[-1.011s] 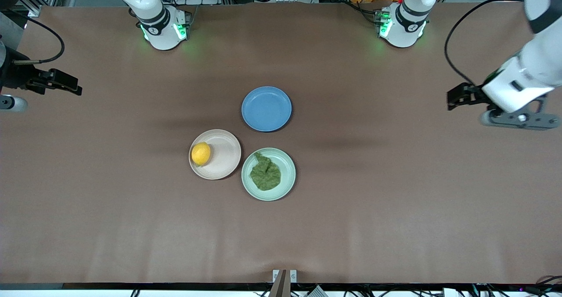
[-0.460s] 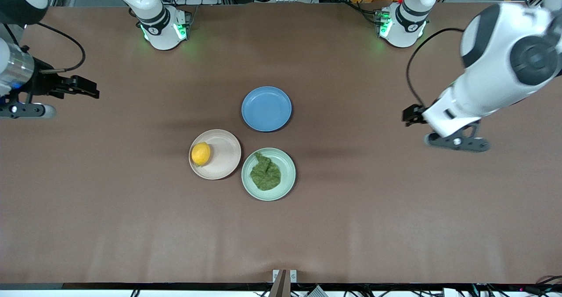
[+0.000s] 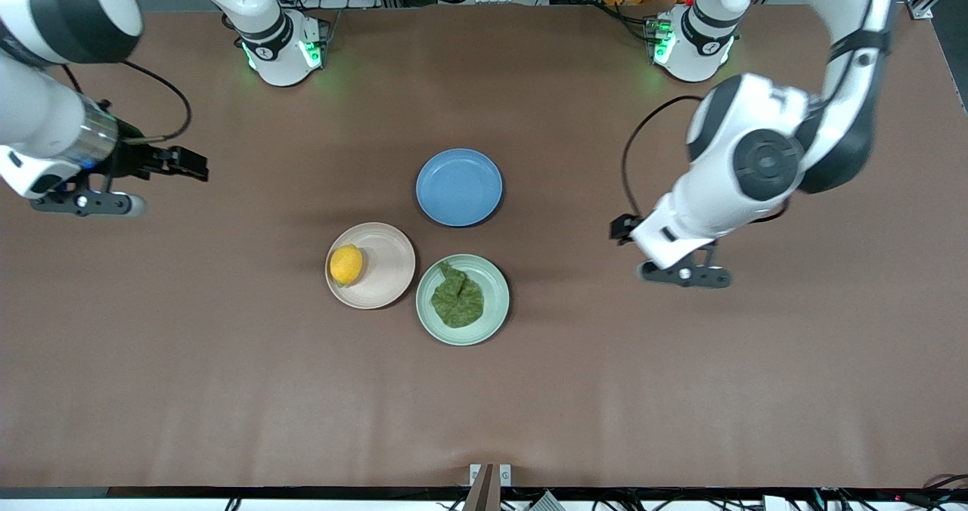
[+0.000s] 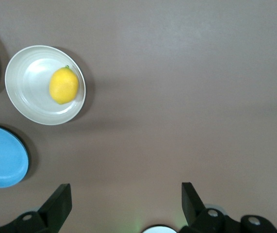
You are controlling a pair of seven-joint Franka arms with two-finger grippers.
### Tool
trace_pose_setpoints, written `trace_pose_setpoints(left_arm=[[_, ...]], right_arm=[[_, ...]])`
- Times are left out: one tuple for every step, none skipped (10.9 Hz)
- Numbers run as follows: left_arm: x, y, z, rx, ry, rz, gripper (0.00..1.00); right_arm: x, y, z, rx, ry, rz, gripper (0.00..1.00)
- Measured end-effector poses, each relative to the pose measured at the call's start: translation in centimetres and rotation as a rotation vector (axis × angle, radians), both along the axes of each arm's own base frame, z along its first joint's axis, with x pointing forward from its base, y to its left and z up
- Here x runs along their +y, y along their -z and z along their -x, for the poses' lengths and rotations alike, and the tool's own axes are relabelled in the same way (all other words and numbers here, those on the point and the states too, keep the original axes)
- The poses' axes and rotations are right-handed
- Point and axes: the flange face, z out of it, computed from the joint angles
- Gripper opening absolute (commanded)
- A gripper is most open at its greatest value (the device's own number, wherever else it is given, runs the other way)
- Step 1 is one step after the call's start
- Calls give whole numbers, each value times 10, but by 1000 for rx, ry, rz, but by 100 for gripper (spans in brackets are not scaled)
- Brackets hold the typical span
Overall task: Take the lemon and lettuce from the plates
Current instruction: 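Reach the right gripper toward the lemon while the left gripper reaches the lettuce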
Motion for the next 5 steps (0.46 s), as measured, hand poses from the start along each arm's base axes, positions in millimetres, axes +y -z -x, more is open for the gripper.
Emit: trace_pose_setpoints(left_arm=[[-17,12,1,-9,-10,10,100],[-32,23,1,-20,-17,22,100],[-47,36,1,-34,-19,37,100],[-63,51,2,-42,-32,55,100],[-78,65,3,-49,-48,65,100]], right_arm=[[10,10,-1,-11,12,4,100],[23,22,-2,-17,18,9,100],[36,35,-1,-12,26,14,100],[47,47,-1,-1,29,20,100],[59,57,-1,5,33,25,100]])
